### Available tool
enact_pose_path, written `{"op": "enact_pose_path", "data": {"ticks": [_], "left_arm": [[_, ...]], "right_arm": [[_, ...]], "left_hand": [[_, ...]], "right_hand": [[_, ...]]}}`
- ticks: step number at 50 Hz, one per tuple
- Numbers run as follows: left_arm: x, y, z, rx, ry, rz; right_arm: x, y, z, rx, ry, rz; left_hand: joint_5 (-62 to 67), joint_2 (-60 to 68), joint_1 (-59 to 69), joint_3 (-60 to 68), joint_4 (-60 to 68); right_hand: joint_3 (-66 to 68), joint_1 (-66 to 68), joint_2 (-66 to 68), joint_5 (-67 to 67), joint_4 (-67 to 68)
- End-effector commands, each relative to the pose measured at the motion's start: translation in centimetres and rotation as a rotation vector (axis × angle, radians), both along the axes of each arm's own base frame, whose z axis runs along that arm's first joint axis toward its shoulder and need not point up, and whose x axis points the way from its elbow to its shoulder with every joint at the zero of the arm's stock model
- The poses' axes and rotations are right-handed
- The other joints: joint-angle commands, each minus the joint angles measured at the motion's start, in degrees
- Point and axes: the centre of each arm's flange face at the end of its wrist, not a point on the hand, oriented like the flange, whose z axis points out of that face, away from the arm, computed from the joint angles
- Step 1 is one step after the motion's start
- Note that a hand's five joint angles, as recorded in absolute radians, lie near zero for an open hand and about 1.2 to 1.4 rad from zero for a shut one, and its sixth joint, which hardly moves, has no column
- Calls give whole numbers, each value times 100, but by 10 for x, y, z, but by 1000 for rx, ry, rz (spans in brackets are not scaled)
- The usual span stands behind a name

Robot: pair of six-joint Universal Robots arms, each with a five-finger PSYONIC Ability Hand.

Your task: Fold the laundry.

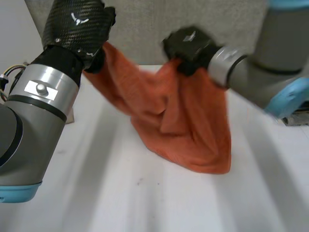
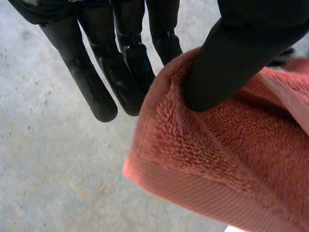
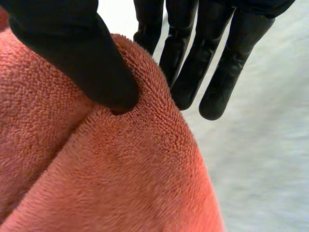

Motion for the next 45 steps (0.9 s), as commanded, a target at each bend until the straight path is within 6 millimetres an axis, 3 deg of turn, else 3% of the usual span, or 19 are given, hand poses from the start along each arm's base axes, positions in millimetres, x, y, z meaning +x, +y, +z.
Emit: {"op": "enact_pose_path", "data": {"ticks": [1,8,14,15,18,19,27,36,39,45], "left_arm": [[21,-22,-15,39,-29,92],[27,-30,-18,44,-33,117],[27,-31,-13,32,-23,116],[27,-31,-12,31,-21,117],[27,-32,-9,22,-16,117],[27,-32,-8,19,-14,117],[24,-31,6,-15,10,107],[19,-26,21,-56,35,87],[17,-24,24,-61,38,82],[17,-23,25,-63,43,80]], "right_arm": [[28,15,-66,177,102,71],[6,8,-30,154,40,-149],[-35,-3,-33,257,18,-309],[-48,-1,-37,292,31,-330],[-62,9,-46,341,55,-332],[-67,16,-57,379,67,-322],[-82,38,-118,449,58,-322],[-78,40,-147,484,6,-323],[-74,33,-162,483,-3,-322],[-62,27,-168,434,-32,-293]], "left_hand": [[1388,1148,1523,1170,1112],[1388,1148,1523,1170,1112],[1388,1148,1523,1170,1112],[1388,1148,1523,1170,1112],[1388,1148,1523,1170,1112],[1388,1148,1523,1170,1112],[1388,1148,1523,1170,1112],[1388,1148,1523,1170,1112],[1388,1148,1523,1170,1112],[1388,1148,1523,1170,1112]], "right_hand": [[-5717,-4591,-5688,-5638,-5763],[-5717,-4591,-5688,-5638,-5763],[-5717,-4591,-5688,-5638,-5763],[-5717,-4591,-5688,-5638,-5763],[-5717,-4591,-5688,-5638,-5763],[-5717,-4591,-5688,-5638,-5763],[-5717,-4591,-5688,-5638,-5763],[-5660,-4533,-5630,-5581,-5706],[-5223,-4096,-5193,-5144,-5269],[-3859,-2733,-3830,-3780,-3905]]}}
